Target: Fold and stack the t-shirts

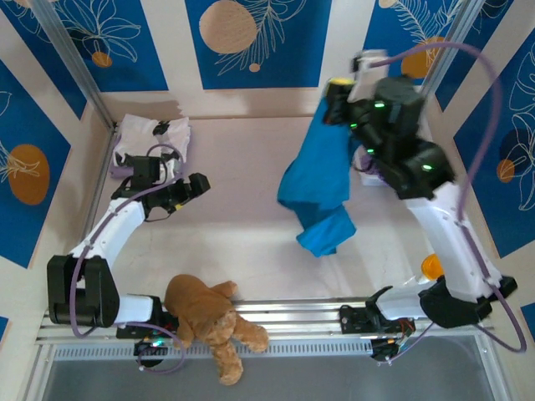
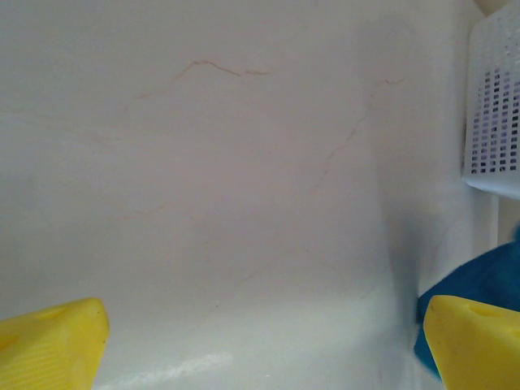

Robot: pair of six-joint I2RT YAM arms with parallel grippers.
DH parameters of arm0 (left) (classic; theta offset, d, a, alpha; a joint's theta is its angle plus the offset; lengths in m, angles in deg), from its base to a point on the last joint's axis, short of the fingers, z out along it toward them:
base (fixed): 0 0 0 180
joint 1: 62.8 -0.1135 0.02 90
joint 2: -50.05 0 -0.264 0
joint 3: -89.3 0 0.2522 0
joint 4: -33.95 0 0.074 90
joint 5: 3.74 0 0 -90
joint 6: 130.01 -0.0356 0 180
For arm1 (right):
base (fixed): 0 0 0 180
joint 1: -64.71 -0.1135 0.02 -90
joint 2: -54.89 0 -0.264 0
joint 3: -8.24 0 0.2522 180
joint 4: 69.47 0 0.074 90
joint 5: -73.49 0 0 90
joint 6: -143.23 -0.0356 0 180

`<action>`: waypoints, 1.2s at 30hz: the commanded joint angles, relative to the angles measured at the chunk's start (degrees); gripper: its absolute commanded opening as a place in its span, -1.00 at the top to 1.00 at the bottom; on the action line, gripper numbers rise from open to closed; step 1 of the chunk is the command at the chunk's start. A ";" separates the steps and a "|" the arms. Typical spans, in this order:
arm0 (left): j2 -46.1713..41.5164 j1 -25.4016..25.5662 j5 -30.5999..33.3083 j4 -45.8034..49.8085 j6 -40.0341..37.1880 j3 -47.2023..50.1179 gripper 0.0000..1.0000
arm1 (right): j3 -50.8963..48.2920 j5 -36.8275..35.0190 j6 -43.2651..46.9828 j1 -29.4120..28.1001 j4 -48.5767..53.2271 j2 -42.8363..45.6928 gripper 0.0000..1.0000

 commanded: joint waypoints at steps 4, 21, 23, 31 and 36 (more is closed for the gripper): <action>-2.69 -5.06 -2.85 4.51 -2.61 1.25 -0.98 | 1.14 17.34 -13.20 -4.83 6.48 -18.61 0.15; -2.00 -5.39 -2.91 3.85 -2.40 4.01 -0.98 | 15.33 26.99 -16.00 -1.83 32.57 -44.02 -0.29; -1.66 -4.88 -2.34 3.52 -2.20 4.28 -0.99 | 10.93 26.70 -15.93 -0.59 32.42 -43.45 -0.29; -0.47 -2.93 -1.32 2.28 -1.29 5.20 -0.98 | -2.48 26.59 -15.40 2.94 31.03 -41.26 -0.26; 0.15 -1.71 -1.00 1.73 -0.71 5.12 -0.98 | -7.38 24.95 -15.17 3.65 30.70 -40.11 -0.19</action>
